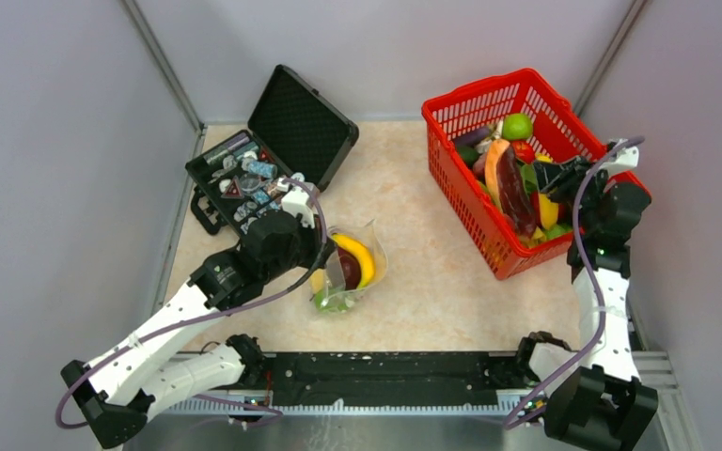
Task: Place the food in the zip-top bag and seal the zipper
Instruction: Place the fake fruit in the zipper food storage bag.
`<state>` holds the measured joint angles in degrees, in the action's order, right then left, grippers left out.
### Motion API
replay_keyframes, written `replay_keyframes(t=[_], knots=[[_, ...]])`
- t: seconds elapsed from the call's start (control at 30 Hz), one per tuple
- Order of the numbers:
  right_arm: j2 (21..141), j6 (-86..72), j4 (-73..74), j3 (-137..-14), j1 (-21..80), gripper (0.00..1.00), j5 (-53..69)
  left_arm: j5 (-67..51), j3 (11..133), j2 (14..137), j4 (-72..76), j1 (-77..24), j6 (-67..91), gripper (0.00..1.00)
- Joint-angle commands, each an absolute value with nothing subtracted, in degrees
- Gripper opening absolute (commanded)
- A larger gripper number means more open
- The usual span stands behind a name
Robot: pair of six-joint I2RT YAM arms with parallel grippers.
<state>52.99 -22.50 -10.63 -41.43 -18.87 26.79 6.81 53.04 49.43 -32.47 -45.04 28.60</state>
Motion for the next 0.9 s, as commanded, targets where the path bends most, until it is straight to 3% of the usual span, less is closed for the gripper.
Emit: replay_keyframes(t=[0.0, 0.27, 0.87], knots=[[51.2, -25.9, -18.5, -44.0, -19.1, 0.00, 37.9, 5.7, 53.8, 50.0, -29.1, -45.0, 29.0, 0.00], [48.1, -41.0, -36.7, -42.3, -18.6, 0.00, 52.8, 5.2, 54.0, 51.1, -28.6, -45.0, 29.2, 0.00], [45.6, -44.2, -44.4, -43.7, -0.8, 0.00, 54.9, 4.6, 54.4, 52.5, -28.4, -45.0, 29.5, 0.00]])
